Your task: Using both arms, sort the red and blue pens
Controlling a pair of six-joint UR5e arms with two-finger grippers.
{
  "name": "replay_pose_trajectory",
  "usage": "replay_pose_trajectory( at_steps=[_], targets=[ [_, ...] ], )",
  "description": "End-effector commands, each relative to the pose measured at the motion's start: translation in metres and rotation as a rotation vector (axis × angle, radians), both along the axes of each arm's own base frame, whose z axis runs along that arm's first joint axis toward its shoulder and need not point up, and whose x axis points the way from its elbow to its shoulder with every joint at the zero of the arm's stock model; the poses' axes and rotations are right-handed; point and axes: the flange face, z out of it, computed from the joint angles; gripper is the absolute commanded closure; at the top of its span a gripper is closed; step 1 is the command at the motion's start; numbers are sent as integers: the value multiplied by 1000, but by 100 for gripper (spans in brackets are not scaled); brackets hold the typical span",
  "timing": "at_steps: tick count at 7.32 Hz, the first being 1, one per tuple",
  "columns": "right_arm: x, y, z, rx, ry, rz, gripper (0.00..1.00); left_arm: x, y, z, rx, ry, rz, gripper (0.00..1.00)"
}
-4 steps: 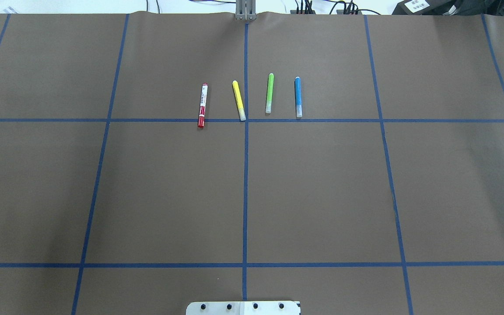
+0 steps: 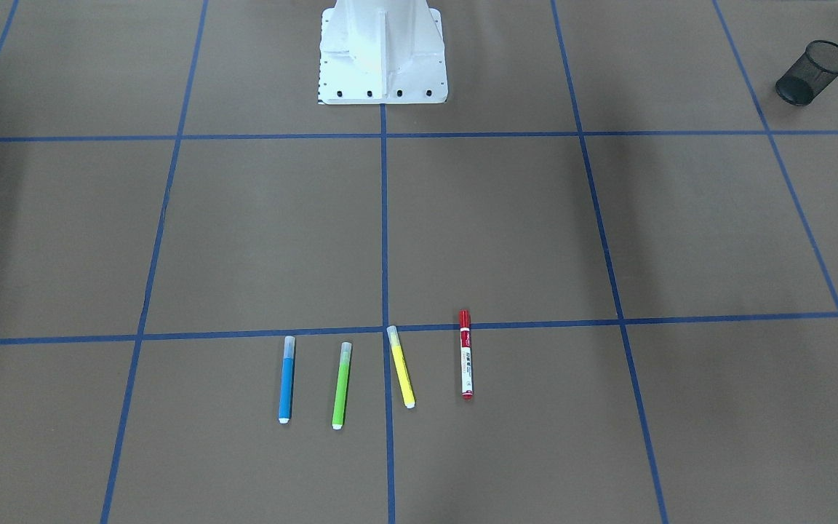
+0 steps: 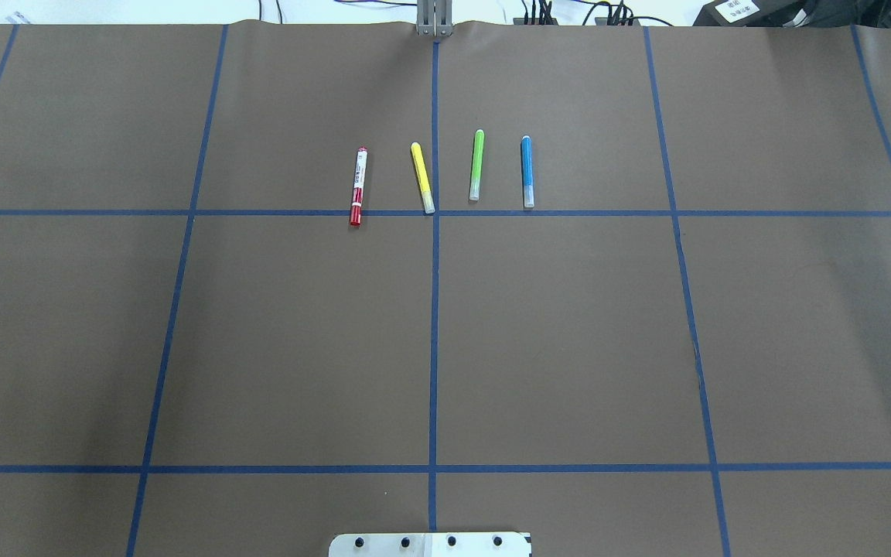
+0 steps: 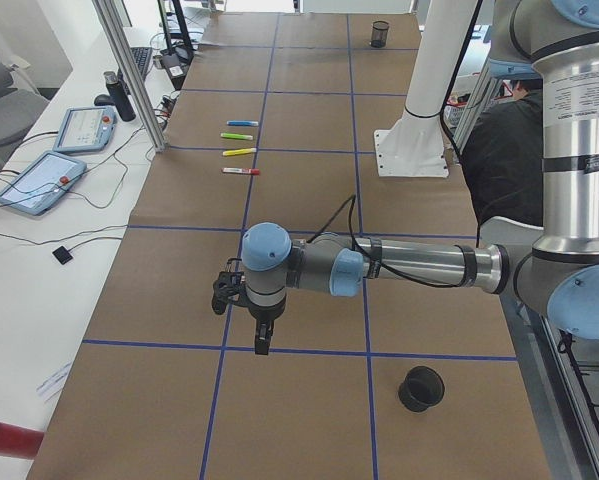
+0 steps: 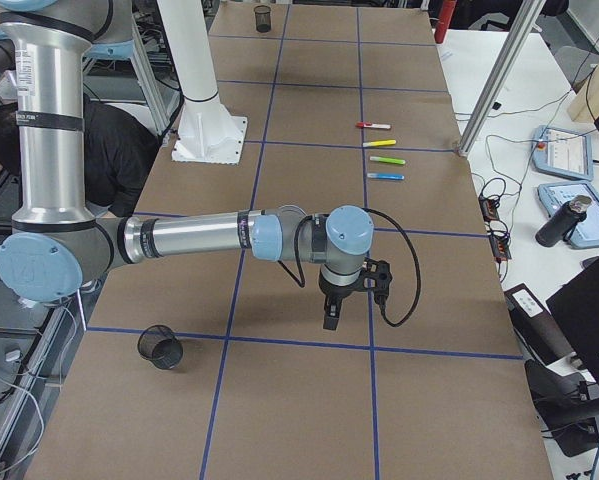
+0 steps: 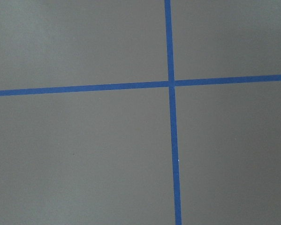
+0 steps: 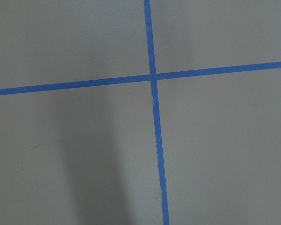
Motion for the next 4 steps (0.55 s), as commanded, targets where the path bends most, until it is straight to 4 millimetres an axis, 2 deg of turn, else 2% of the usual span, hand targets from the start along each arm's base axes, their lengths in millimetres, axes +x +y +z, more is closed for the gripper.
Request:
replay_pose_trajectory(
  at_steps=[1, 2, 3, 4],
  targets=[
    [0, 0, -1, 2, -1, 0, 0, 0, -1, -1, 1, 0, 0, 0],
    [0, 0, -1, 4, -2, -1, 0, 1, -1, -2, 5, 0, 2, 0],
    [0, -6, -8, 20, -5, -2, 0, 1, -4, -17, 28, 1, -3, 0],
    [-4, -13, -29, 66, -8, -11, 0, 5, -14, -45, 73, 3, 2, 0]
  ],
)
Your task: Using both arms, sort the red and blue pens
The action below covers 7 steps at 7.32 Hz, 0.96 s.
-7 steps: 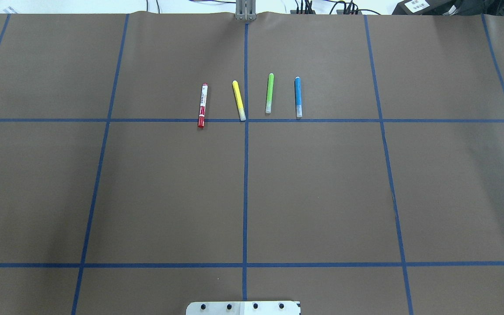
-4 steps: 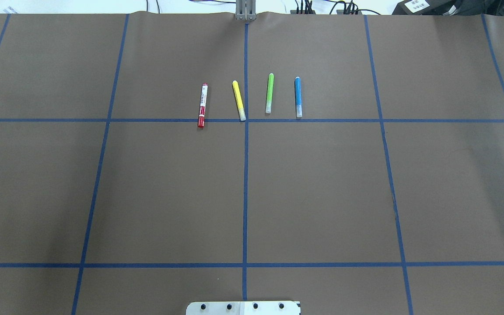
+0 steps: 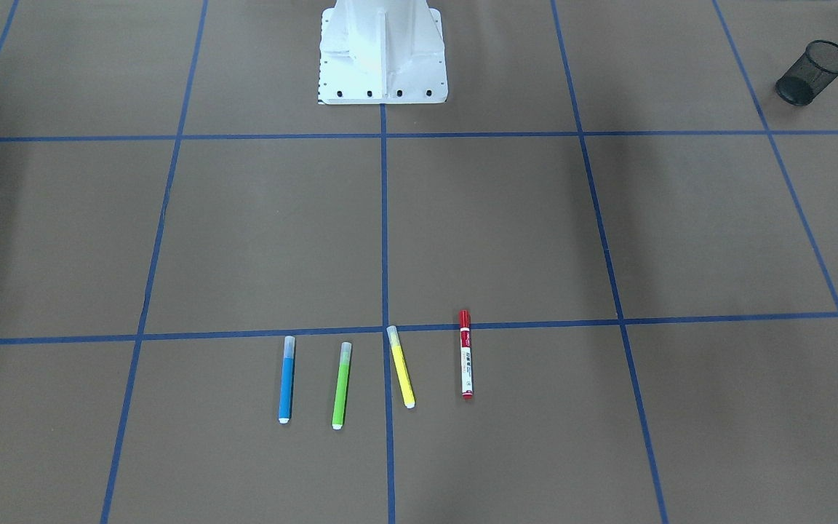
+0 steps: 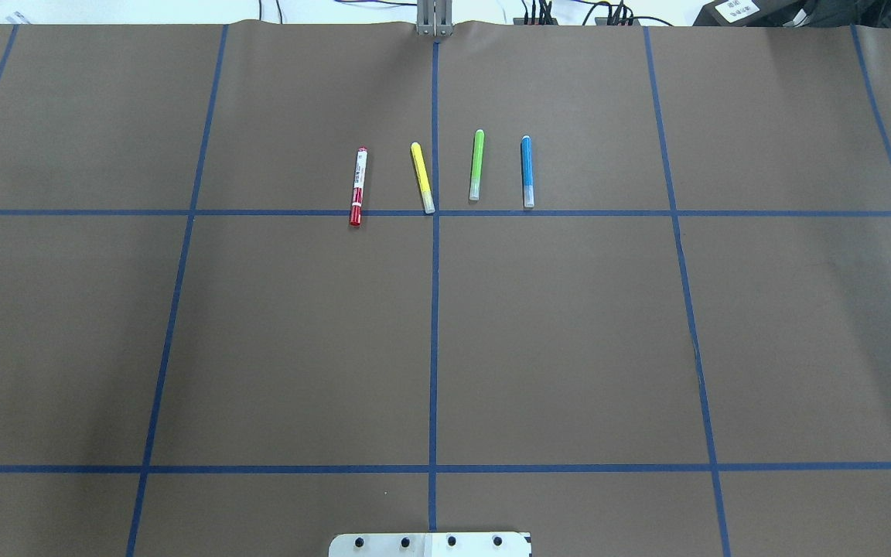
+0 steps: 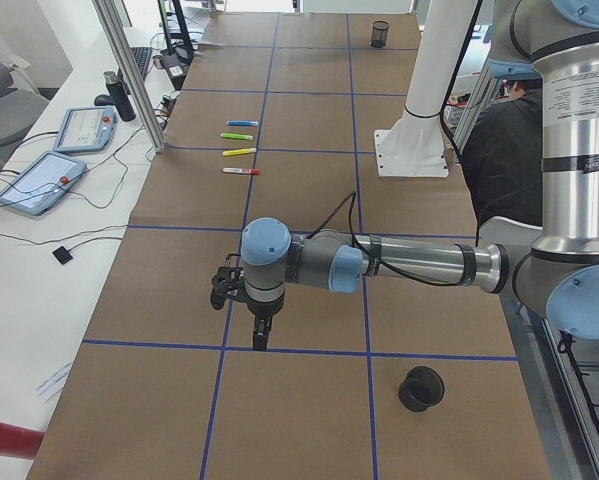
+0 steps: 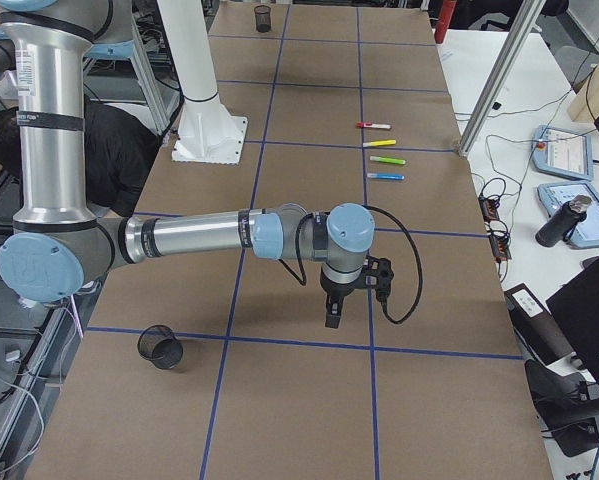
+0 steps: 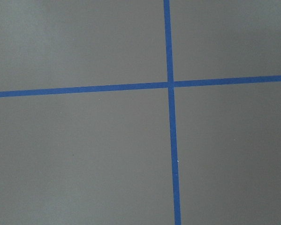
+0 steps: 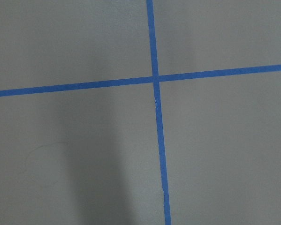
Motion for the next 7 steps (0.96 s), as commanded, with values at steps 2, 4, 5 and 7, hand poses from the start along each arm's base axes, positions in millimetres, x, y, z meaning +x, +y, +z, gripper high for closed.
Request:
replay_pose_trajectory(
  at_steps=[2, 4, 5, 7],
  targets=[
    [-34, -44, -73, 146, -11, -62, 0, 69, -67, -95, 167, 22, 104, 0],
    [-131, -94, -151, 234, -13, -153, 0, 209, -124, -200, 141, 102, 115, 0],
    [-171, -115, -197, 315, 59, -169, 0, 266, -159, -243, 131, 128, 133, 0],
    [-217, -125, -213, 352, 86, -214, 0, 363, -186, -278, 107, 135, 224, 0]
  ],
)
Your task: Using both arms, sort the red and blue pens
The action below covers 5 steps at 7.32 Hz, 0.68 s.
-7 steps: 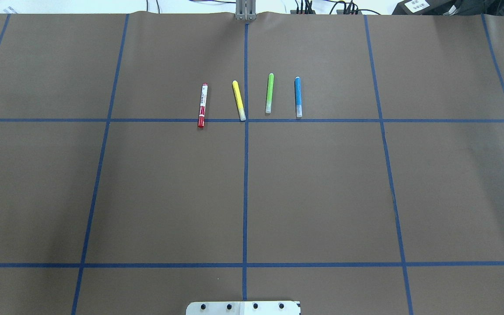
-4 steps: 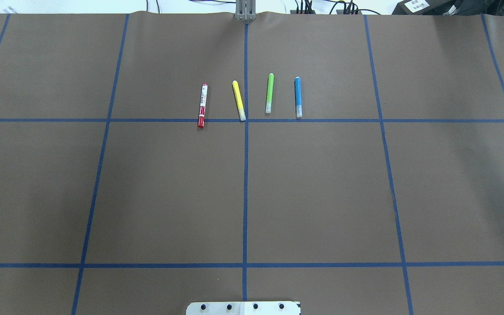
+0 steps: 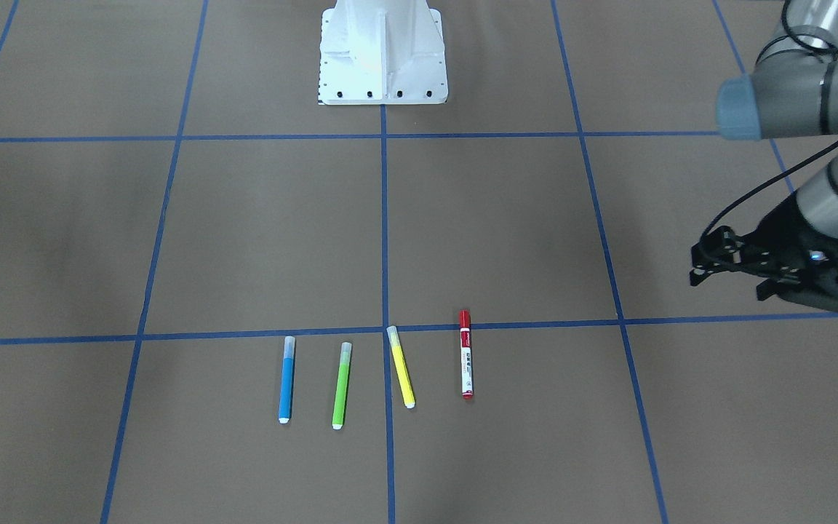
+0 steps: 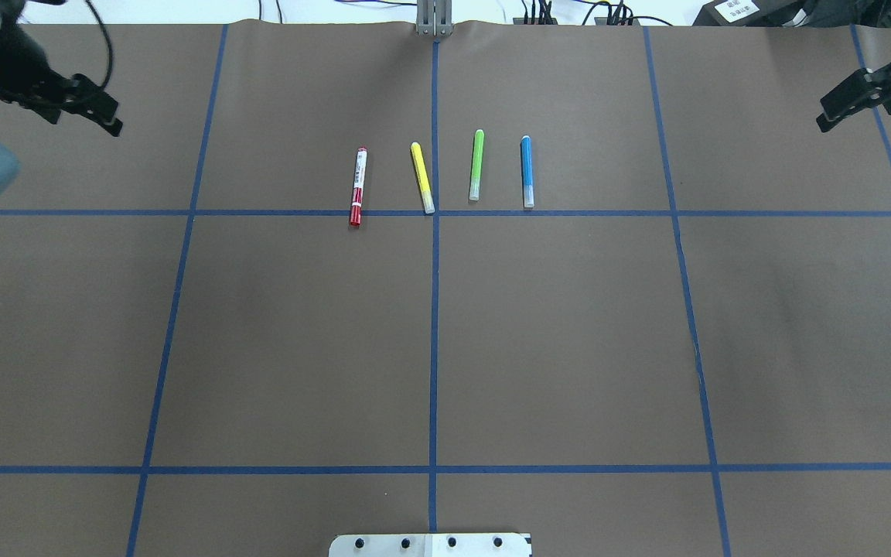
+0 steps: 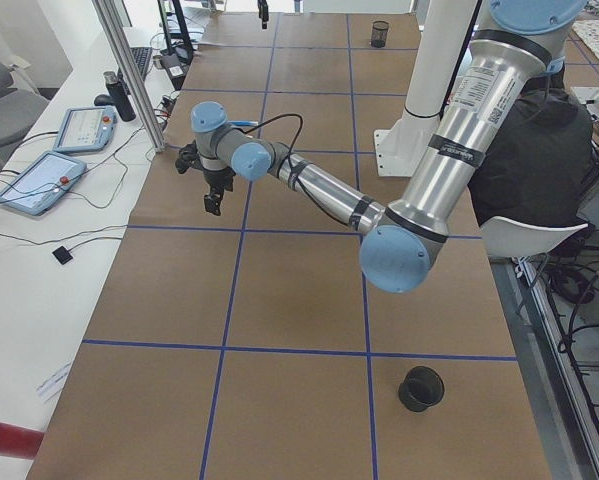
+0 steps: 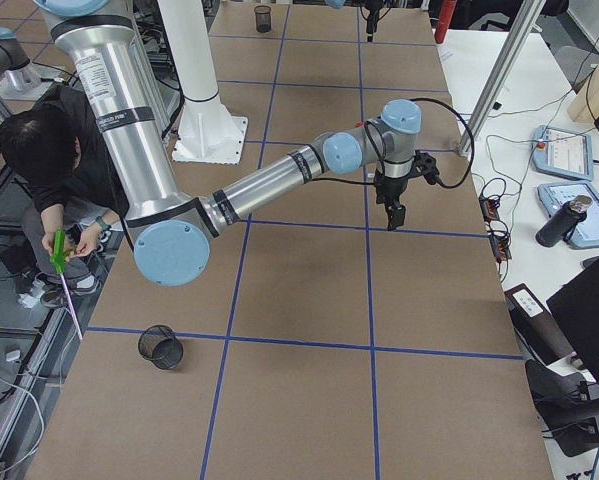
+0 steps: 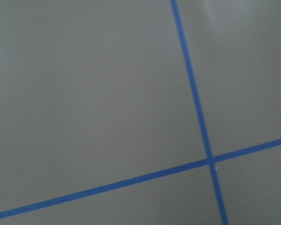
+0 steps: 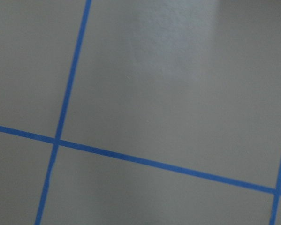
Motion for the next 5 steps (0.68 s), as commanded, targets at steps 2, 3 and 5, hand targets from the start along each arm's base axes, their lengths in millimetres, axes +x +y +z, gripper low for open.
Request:
replay_pose_trajectory(
  at_steps=[2, 3, 5],
  targets=[
    [-54, -2, -23, 4, 9, 34, 0, 177, -42, -82, -138, -12, 56, 0],
    [-52, 3, -23, -1, -18, 79, 0, 217, -43, -112, -146, -45, 17, 0],
    [-48, 26, 4, 46, -44, 75, 0, 265, -51, -142, -188, -72, 13, 0]
  ],
)
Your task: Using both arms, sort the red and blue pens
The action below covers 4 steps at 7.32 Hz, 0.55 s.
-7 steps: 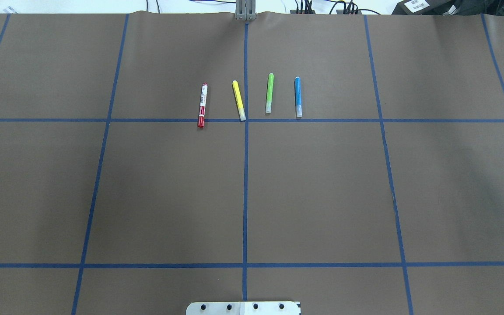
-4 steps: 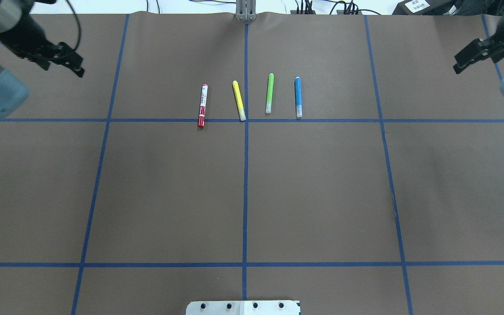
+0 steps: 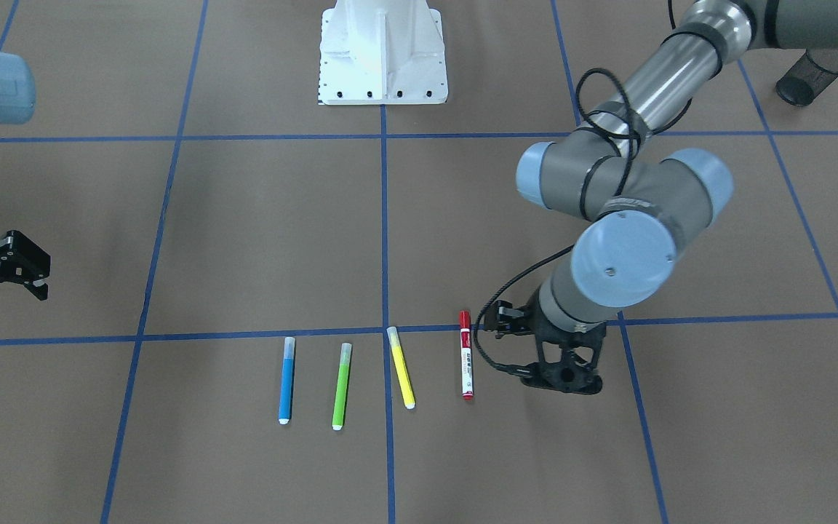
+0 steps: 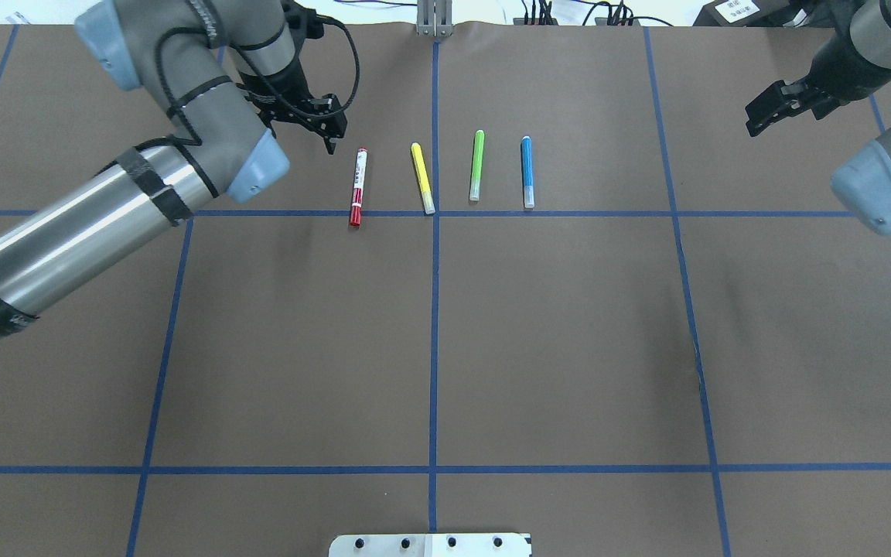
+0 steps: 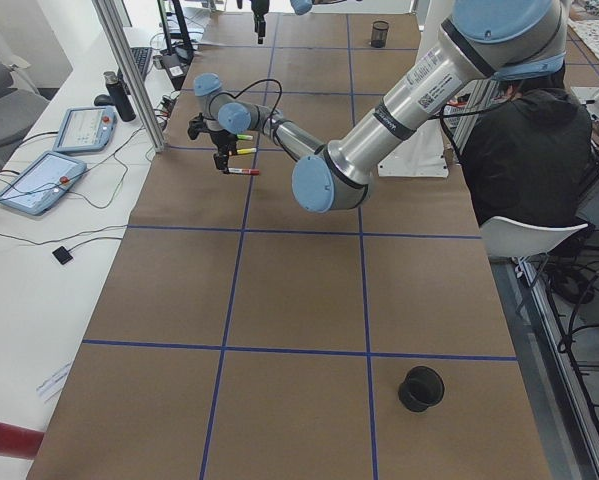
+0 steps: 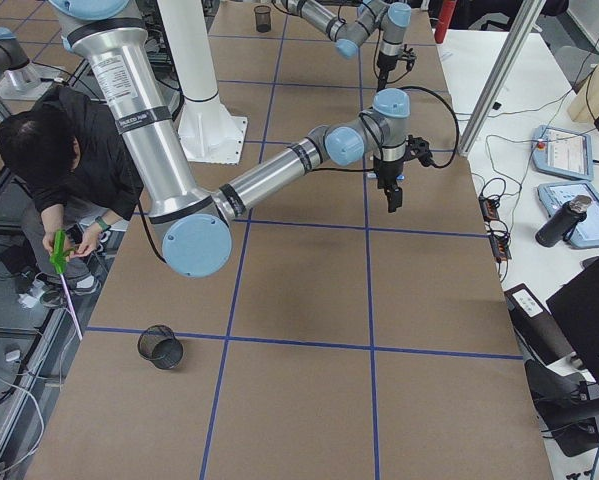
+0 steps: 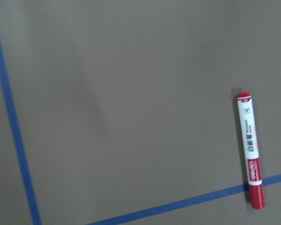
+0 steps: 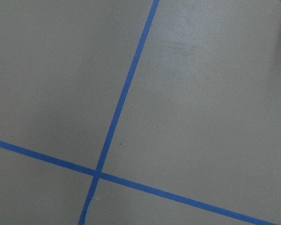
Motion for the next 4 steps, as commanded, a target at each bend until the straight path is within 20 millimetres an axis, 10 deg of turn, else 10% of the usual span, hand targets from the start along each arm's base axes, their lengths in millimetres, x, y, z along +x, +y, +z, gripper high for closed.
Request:
replay_pose_trajectory(
  at_steps=[1, 4],
  targets=[
    [-27, 22, 34, -14, 2, -21, 0, 42, 1, -15, -29, -26, 6, 0],
    [-81, 13, 12, -47, -3, -26, 0, 68, 9, 0, 9, -27, 9, 0]
  ],
)
